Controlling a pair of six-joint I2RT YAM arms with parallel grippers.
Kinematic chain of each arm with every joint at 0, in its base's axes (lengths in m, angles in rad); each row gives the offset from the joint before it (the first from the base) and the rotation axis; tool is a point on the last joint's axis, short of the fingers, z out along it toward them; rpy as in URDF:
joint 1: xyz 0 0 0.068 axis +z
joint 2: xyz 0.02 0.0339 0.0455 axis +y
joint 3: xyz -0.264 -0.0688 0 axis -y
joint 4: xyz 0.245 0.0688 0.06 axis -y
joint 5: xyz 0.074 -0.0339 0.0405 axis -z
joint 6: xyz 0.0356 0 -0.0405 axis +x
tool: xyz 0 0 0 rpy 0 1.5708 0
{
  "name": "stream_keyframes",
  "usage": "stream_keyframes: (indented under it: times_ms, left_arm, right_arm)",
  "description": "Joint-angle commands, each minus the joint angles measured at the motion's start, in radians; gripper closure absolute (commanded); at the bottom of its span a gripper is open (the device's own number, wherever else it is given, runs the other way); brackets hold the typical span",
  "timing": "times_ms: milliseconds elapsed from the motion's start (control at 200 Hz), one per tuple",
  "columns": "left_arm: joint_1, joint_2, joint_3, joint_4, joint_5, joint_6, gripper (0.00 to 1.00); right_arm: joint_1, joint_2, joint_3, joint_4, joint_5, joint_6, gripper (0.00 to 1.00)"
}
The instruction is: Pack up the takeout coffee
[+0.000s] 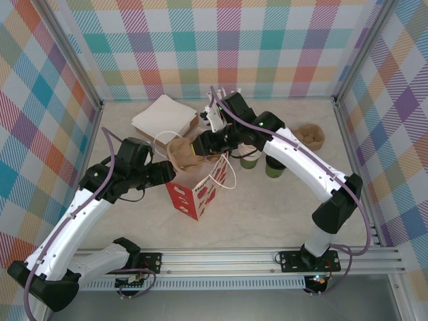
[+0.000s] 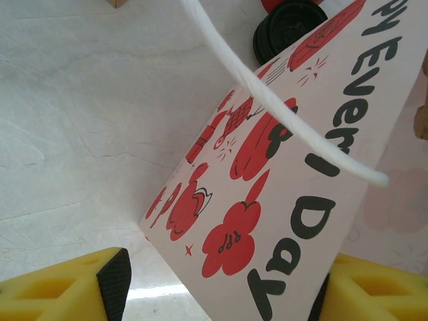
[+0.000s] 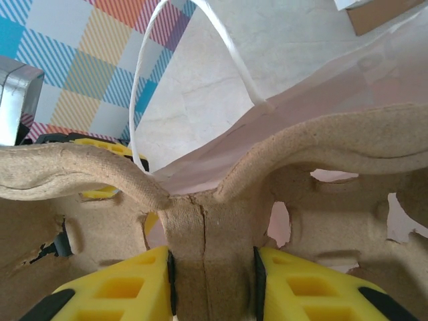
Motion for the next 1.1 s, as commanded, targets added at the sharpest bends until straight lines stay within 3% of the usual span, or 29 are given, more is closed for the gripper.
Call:
stream_keyframes:
  times_ms: [0, 480, 1095]
  left_arm:
    - [0.011, -0.024, -0.017, -0.011, 0.023, 0.002, 0.34]
    - [0.011, -0.028, -0.003, -0.021, 0.04, 0.002, 0.43]
    - [0.01, -0.009, 0.011, 0.004, 0.117, 0.034, 0.45]
  right_arm:
    - [0.003, 0.024, 0.045, -0.062, 0.04, -0.045, 0.68]
    - [0.004, 0.051, 0.11, -0.184, 0.073, -0.156, 0.68]
    - [0.014, 0.093, 0.124, -0.269, 0.171, -0.168, 0.68]
